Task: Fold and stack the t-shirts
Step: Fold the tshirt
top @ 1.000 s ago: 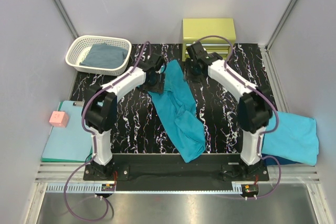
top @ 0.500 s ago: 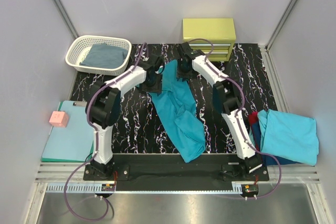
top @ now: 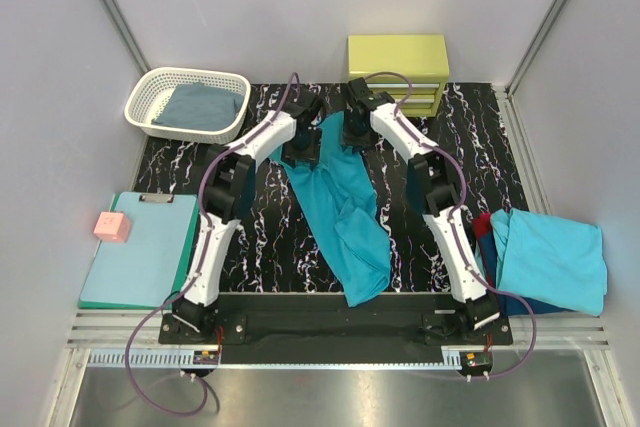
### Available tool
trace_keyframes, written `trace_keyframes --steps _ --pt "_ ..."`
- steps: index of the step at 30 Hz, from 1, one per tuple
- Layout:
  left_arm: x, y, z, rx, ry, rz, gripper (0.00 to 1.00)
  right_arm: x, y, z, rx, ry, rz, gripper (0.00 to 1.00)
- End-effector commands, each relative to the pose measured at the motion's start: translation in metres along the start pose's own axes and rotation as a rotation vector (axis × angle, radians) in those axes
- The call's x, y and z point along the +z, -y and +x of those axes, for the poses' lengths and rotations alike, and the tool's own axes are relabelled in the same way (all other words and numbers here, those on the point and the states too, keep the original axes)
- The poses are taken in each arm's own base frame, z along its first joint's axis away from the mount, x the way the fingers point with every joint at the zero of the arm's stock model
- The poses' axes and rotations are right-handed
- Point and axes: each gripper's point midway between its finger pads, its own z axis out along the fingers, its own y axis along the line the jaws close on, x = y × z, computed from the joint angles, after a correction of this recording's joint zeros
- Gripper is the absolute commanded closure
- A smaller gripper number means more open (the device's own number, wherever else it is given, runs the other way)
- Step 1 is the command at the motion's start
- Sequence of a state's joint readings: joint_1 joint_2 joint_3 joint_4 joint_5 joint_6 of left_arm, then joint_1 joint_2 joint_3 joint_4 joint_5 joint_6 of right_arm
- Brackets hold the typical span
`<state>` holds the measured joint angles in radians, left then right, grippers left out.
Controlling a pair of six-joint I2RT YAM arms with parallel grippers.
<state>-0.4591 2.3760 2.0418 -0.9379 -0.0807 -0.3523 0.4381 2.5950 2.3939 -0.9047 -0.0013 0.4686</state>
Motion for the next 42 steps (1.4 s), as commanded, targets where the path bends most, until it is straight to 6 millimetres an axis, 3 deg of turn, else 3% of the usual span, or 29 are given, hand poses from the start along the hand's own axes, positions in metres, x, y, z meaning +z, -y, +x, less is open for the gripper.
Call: trace_keyframes --steps 1,2,5,14,18,21,22,24,25,26,27,28,29,30,31,32,33,34,35,36,37,38,39,40,42 --pt "0.023 -0.014 -0.003 -0.008 -0.069 -0.004 0.42 0.01 0.029 0.002 0.041 -0.031 0.073 0.6" --pt "0.033 -0.02 -0.003 -0.018 -0.086 -0.01 0.41 0.009 0.032 0.0 0.048 -0.03 0.078 0.6" --pt "0.037 -0.024 -0.021 -0.044 -0.065 0.014 0.42 0.006 0.038 -0.003 0.06 -0.024 0.096 0.6" --pt "0.036 -0.028 -0.071 -0.113 0.039 0.151 0.4 0.005 0.066 -0.018 0.136 -0.023 0.111 0.59" --pt "0.029 -0.026 -0.086 -0.109 0.073 0.22 0.38 0.005 0.056 -0.028 0.143 -0.029 0.005 0.59" --pt "0.004 -0.025 -0.099 -0.096 0.125 0.245 0.33 -0.014 0.042 -0.044 0.101 0.024 -0.046 0.55" --pt "-0.02 -0.023 -0.106 -0.09 0.16 0.254 0.32 -0.023 0.037 -0.049 0.085 0.049 -0.05 0.52" --pt "-0.05 -0.021 -0.115 -0.081 0.227 0.237 0.27 -0.062 0.029 -0.069 0.045 0.139 -0.045 0.45" --pt "-0.082 -0.022 -0.113 -0.074 0.266 0.226 0.25 -0.095 0.015 -0.079 0.026 0.198 -0.062 0.43" --pt "-0.101 -0.019 -0.12 -0.077 0.33 0.219 0.21 -0.11 0.009 -0.077 0.009 0.208 -0.069 0.42" --pt "-0.119 -0.017 -0.118 -0.073 0.379 0.179 0.05 -0.127 0.012 -0.081 -0.01 0.26 -0.017 0.39" --pt "-0.147 -0.018 -0.099 -0.072 0.405 0.178 0.01 -0.171 0.005 -0.088 -0.021 0.336 -0.022 0.37" --pt "-0.163 -0.014 -0.104 -0.087 0.483 0.183 0.01 -0.17 0.002 -0.065 -0.047 0.303 0.006 0.36" --pt "-0.175 0.001 -0.091 -0.075 0.497 0.214 0.01 -0.182 0.0 -0.06 -0.054 0.326 0.009 0.35" --pt "-0.187 0.002 -0.068 -0.073 0.493 0.23 0.01 -0.219 -0.006 -0.054 -0.054 0.372 -0.02 0.35" --pt "-0.192 0.009 -0.057 -0.076 0.495 0.248 0.01 -0.202 -0.001 -0.016 -0.068 0.296 0.01 0.35" --pt "-0.21 0.025 -0.039 -0.04 0.511 0.292 0.01 -0.206 -0.001 -0.005 -0.063 0.306 0.002 0.37" --pt "-0.185 0.026 -0.006 -0.017 0.437 0.277 0.01 -0.231 -0.002 0.007 -0.062 0.332 -0.033 0.39" --pt "-0.181 0.031 0.009 -0.004 0.424 0.276 0.01 -0.213 0.008 0.047 -0.068 0.259 0.007 0.4" --pt "-0.166 0.035 0.043 0.025 0.363 0.26 0.01 -0.214 0.011 0.064 -0.063 0.244 0.007 0.43" --pt "-0.158 0.036 0.056 0.022 0.347 0.255 0.01 -0.229 0.01 0.079 -0.068 0.253 -0.022 0.44" --pt "-0.15 0.041 0.073 0.011 0.312 0.269 0.01 -0.217 0.018 0.116 -0.09 0.203 0.017 0.45" --pt "-0.133 0.035 0.097 0.009 0.256 0.252 0.01 -0.229 0.017 0.129 -0.093 0.218 -0.004 0.47" --pt "-0.127 0.034 0.105 -0.012 0.242 0.25 0.01 -0.221 0.023 0.154 -0.095 0.175 0.01 0.47" --pt "-0.114 0.032 0.127 -0.001 0.203 0.243 0.01 -0.232 0.019 0.182 -0.115 0.17 -0.003 0.48"
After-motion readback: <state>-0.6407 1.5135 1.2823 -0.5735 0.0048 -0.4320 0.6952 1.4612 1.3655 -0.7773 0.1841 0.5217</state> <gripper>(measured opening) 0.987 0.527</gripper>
